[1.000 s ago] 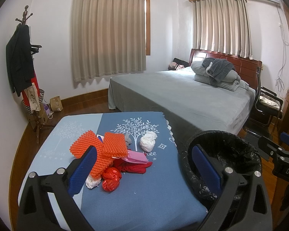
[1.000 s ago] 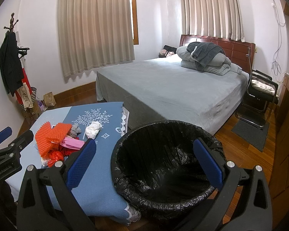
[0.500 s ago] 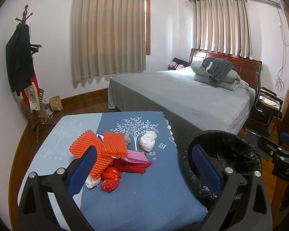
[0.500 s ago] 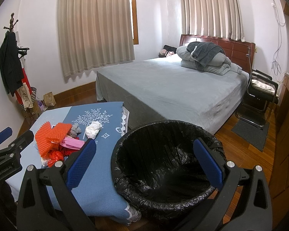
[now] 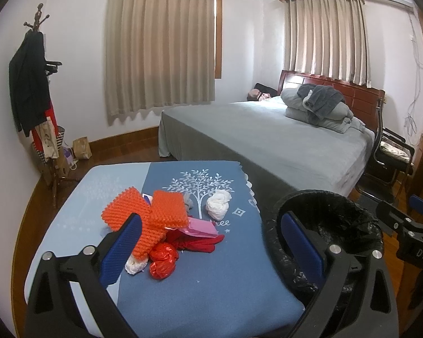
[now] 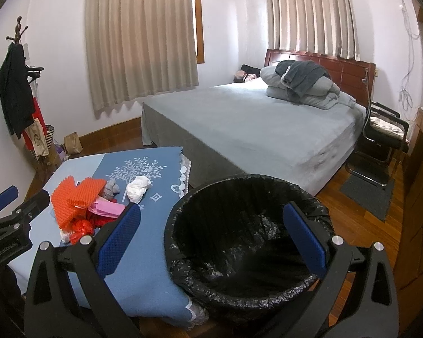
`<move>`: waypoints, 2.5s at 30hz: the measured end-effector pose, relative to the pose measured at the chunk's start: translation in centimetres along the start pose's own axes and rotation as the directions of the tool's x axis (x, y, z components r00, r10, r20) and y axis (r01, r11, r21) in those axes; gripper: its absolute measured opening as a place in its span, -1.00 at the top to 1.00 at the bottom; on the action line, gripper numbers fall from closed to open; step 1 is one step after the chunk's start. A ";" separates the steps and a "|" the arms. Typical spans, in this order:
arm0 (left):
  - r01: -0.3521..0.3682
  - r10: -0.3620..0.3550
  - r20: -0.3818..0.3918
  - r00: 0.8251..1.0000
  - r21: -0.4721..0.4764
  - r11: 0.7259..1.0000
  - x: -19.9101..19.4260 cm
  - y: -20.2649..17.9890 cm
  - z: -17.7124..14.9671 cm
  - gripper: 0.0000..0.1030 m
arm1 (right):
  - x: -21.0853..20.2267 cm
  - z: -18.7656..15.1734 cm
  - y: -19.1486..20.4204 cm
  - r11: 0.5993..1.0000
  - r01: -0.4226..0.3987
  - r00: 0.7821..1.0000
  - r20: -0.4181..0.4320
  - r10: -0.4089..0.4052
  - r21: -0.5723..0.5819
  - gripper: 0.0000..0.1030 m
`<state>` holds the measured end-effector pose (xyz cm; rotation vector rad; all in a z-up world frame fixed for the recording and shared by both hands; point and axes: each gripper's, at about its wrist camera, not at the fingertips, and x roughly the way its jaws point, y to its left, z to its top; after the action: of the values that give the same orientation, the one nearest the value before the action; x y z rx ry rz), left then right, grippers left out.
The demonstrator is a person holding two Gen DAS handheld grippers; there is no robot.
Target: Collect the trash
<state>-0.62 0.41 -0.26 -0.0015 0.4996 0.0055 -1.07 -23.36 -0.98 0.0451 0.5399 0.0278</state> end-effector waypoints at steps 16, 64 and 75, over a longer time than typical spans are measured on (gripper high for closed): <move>-0.145 0.145 -0.011 0.989 -0.055 0.988 3.8 6.2 -0.7 -0.88 | 6.2 0.6 4.7 0.995 -0.096 0.995 0.011 0.096 -0.023 -0.91; -0.178 0.148 -0.182 0.972 -0.165 0.970 13.2 18.5 -5.2 -0.73 | 21.5 -2.8 21.9 0.847 -0.524 0.810 -0.357 0.465 -0.089 0.77; 0.032 -0.082 -0.199 0.977 -0.243 0.970 15.0 17.7 -5.1 0.17 | 21.3 -2.4 20.6 0.856 -0.510 0.823 -0.337 0.458 -0.084 0.78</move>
<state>10.03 18.18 -11.93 -0.2545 0.7058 0.0083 15.65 -1.92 -12.93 0.0102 0.8257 0.5939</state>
